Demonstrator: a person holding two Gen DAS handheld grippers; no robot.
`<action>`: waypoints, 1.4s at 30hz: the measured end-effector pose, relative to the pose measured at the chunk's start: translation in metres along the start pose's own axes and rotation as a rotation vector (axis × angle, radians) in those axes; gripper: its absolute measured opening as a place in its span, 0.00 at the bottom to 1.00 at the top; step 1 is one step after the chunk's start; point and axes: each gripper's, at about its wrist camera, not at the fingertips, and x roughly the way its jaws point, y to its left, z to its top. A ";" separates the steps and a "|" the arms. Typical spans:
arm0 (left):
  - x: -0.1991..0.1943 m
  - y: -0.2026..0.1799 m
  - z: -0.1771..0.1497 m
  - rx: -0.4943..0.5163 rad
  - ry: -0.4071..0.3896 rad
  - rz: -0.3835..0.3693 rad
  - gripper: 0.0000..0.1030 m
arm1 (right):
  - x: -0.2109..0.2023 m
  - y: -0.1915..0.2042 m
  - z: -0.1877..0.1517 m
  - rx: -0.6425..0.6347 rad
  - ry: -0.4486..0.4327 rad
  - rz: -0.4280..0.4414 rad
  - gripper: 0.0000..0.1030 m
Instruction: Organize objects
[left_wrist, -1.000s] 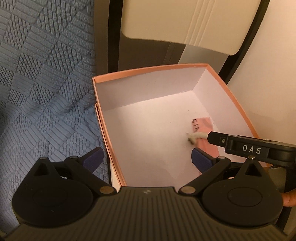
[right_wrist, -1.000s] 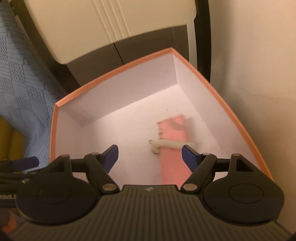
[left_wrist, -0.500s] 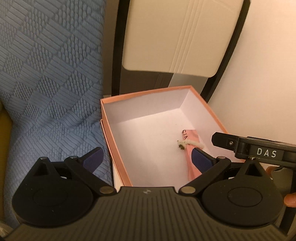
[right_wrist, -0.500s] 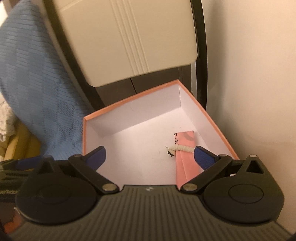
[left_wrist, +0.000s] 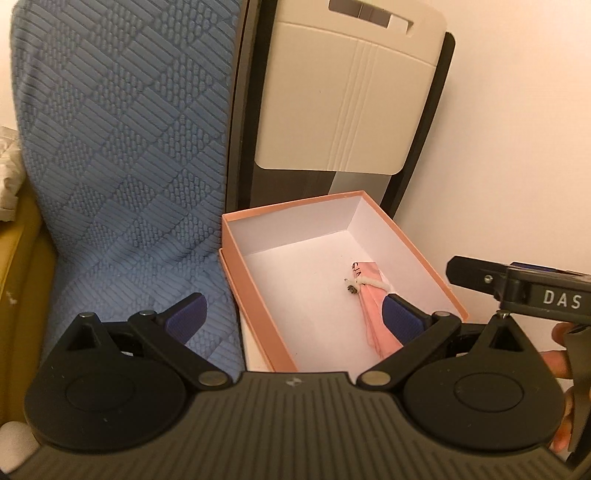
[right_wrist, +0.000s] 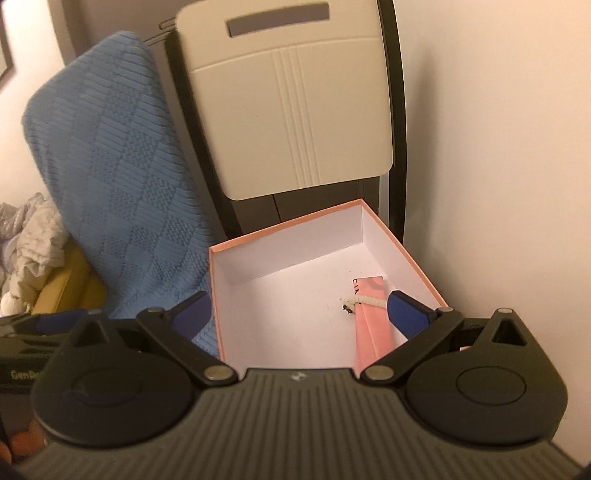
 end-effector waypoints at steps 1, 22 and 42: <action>-0.006 0.002 -0.003 0.000 -0.002 -0.002 1.00 | -0.006 0.004 -0.004 -0.004 -0.006 -0.004 1.00; -0.088 0.031 -0.066 0.066 -0.039 -0.042 1.00 | -0.083 0.048 -0.077 0.017 -0.042 -0.079 1.00; -0.113 0.051 -0.094 0.048 -0.045 -0.042 1.00 | -0.094 0.056 -0.108 0.033 -0.024 -0.090 1.00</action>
